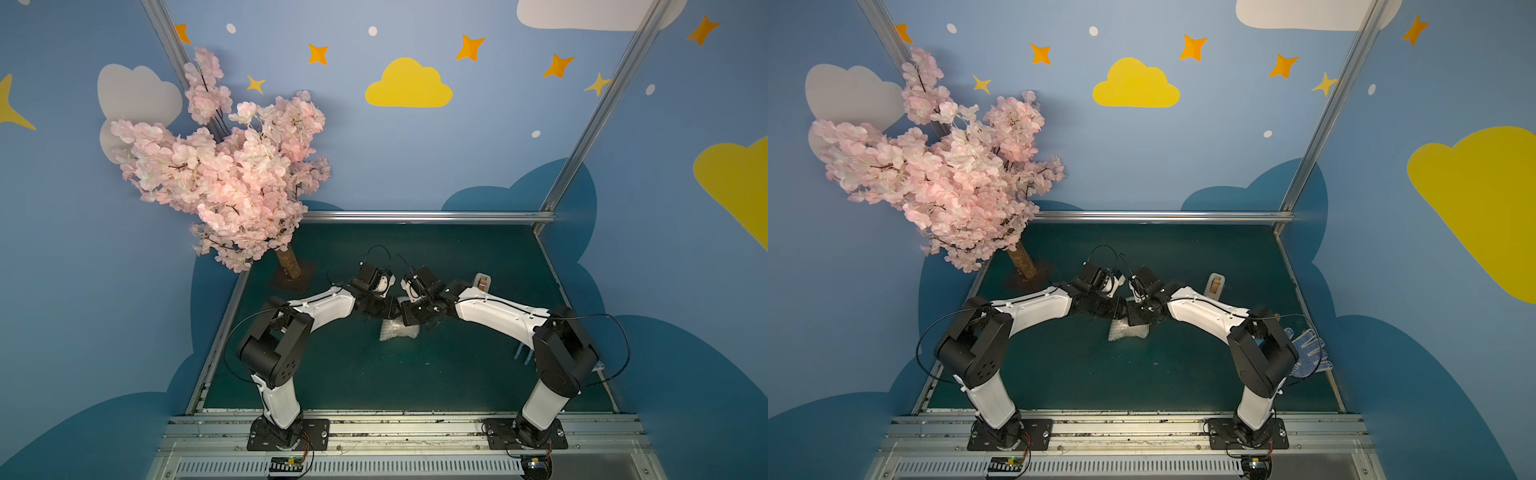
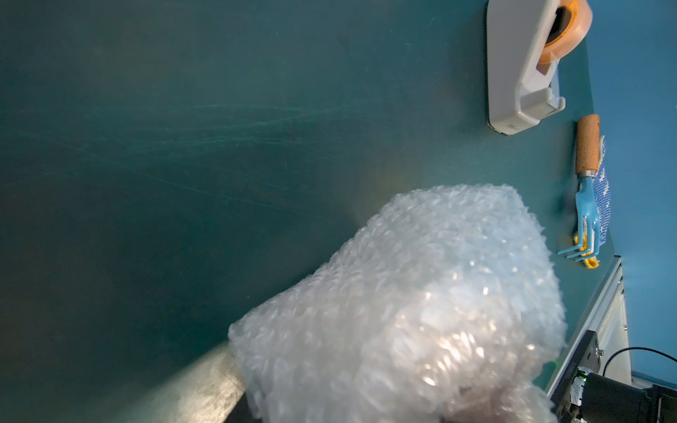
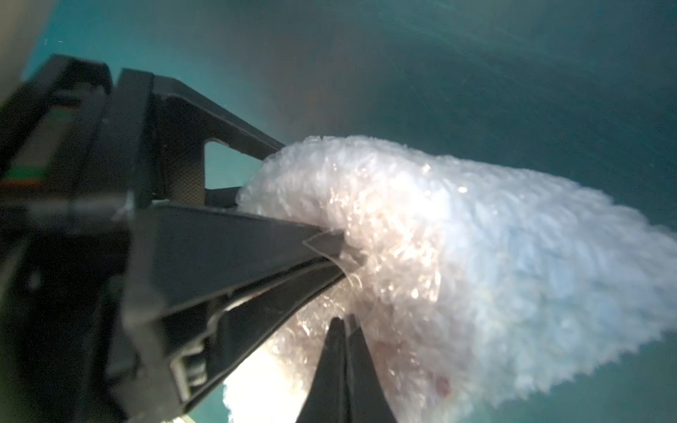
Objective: Wrap mugs in bubble wrap
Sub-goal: Stick the tape on the bubble wrap.
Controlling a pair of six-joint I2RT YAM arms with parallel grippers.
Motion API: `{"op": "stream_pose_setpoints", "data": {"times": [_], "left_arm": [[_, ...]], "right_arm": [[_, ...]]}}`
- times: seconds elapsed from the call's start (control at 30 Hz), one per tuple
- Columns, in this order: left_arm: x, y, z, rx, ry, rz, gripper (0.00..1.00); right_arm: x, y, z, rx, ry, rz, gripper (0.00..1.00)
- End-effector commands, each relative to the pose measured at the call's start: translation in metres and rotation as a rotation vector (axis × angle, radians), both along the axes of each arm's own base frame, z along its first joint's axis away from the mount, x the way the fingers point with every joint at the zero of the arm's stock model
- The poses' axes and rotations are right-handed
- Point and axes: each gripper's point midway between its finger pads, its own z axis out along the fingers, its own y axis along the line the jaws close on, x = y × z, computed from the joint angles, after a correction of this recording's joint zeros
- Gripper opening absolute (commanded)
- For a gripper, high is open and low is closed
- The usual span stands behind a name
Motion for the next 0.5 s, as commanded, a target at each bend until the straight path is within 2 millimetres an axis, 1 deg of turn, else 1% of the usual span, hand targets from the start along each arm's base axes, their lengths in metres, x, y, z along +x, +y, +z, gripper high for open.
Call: {"op": "stream_pose_setpoints", "data": {"times": [0.0, 0.1, 0.3, 0.4, 0.47], "left_arm": [[-0.010, 0.008, -0.015, 0.054, 0.055, 0.003, 0.49], [-0.010, 0.008, -0.015, 0.053, 0.059, 0.003, 0.49], [-0.011, 0.008, -0.015, 0.052, 0.058, 0.003, 0.49], [-0.011, 0.008, -0.015, 0.052, 0.059, 0.003, 0.49], [-0.011, 0.008, -0.016, 0.051, 0.060, 0.002, 0.49]], "right_arm": [[-0.002, -0.020, 0.002, -0.086, 0.001, -0.015, 0.10], [0.002, -0.019, 0.008, -0.077, -0.021, -0.022, 0.18], [0.007, -0.019, 0.013, -0.074, -0.036, -0.030, 0.36], [0.009, -0.019, 0.020, -0.058, -0.048, -0.041, 0.43], [0.011, -0.017, 0.027, -0.036, -0.056, -0.047, 0.45]]}}
